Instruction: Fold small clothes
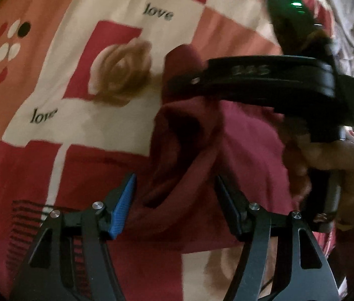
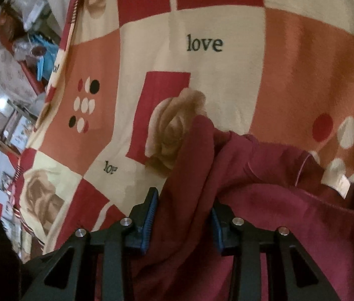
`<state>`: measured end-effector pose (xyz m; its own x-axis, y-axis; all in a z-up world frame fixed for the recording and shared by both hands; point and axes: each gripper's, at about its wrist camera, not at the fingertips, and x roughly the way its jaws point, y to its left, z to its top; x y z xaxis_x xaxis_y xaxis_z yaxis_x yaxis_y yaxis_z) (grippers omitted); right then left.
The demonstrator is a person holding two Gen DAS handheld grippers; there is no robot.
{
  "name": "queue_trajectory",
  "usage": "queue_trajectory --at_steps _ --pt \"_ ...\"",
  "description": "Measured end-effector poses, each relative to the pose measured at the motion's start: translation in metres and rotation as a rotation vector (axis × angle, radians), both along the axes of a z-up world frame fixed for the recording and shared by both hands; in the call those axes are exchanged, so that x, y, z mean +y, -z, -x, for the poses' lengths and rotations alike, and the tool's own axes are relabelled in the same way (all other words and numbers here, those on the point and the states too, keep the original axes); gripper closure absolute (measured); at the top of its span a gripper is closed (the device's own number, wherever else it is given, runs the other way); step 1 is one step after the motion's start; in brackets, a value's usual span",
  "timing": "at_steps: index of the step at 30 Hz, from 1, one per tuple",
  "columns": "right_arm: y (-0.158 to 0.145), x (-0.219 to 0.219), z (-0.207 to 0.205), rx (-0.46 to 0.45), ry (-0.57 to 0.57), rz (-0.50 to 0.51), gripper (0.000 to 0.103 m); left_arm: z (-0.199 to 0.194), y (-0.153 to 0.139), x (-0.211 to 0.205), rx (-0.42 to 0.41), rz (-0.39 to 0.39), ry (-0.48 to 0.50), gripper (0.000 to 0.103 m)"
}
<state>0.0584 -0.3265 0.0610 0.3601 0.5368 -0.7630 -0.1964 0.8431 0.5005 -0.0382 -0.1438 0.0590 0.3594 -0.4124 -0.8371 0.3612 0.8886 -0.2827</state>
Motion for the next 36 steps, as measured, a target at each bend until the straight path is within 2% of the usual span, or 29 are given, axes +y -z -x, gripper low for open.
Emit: queue_trajectory --at_steps 3,4,5,6,12,14,17,20,24,29,32,34,36 --pt "-0.001 -0.003 0.003 0.002 0.001 -0.011 0.067 -0.001 0.001 0.000 0.009 0.037 -0.007 0.042" --pt "-0.002 -0.004 0.004 -0.002 0.002 -0.012 0.067 0.000 -0.001 -0.001 0.007 0.051 -0.001 0.048" --pt "-0.004 -0.006 0.006 -0.005 0.002 -0.016 0.069 0.001 -0.004 -0.003 0.006 0.066 0.011 0.063" --pt "-0.006 -0.009 0.007 -0.009 0.003 -0.022 0.070 0.002 -0.007 -0.006 0.006 0.083 0.021 0.070" --pt "-0.033 -0.048 0.033 -0.075 0.044 -0.060 0.075 0.027 -0.042 -0.036 -0.044 0.166 0.130 0.075" --pt "-0.046 -0.068 0.046 -0.095 0.052 -0.059 0.077 0.040 -0.055 -0.055 -0.052 0.200 0.193 0.083" --pt "-0.063 -0.102 0.068 -0.127 0.065 -0.042 0.077 0.062 -0.067 -0.092 -0.083 0.174 0.276 0.083" --pt "-0.066 -0.140 0.093 -0.138 0.107 -0.033 0.079 0.072 -0.062 -0.132 -0.056 0.165 0.339 0.083" --pt "-0.051 -0.190 0.121 -0.114 0.183 -0.011 0.081 0.088 -0.044 -0.179 -0.004 0.152 0.402 0.085" --pt "-0.009 -0.239 0.134 -0.021 0.319 -0.014 0.081 0.106 -0.018 -0.224 0.081 0.137 0.486 0.087" --pt "0.019 -0.247 0.127 0.050 0.348 -0.068 0.081 0.120 -0.027 -0.220 0.046 0.069 0.511 0.087" --pt "0.013 -0.252 0.132 0.066 0.379 -0.105 0.079 0.125 -0.040 -0.200 0.033 0.083 0.503 0.087" --pt "-0.004 -0.253 0.143 0.037 0.384 -0.109 0.069 0.124 -0.058 -0.170 -0.014 0.084 0.446 0.085"
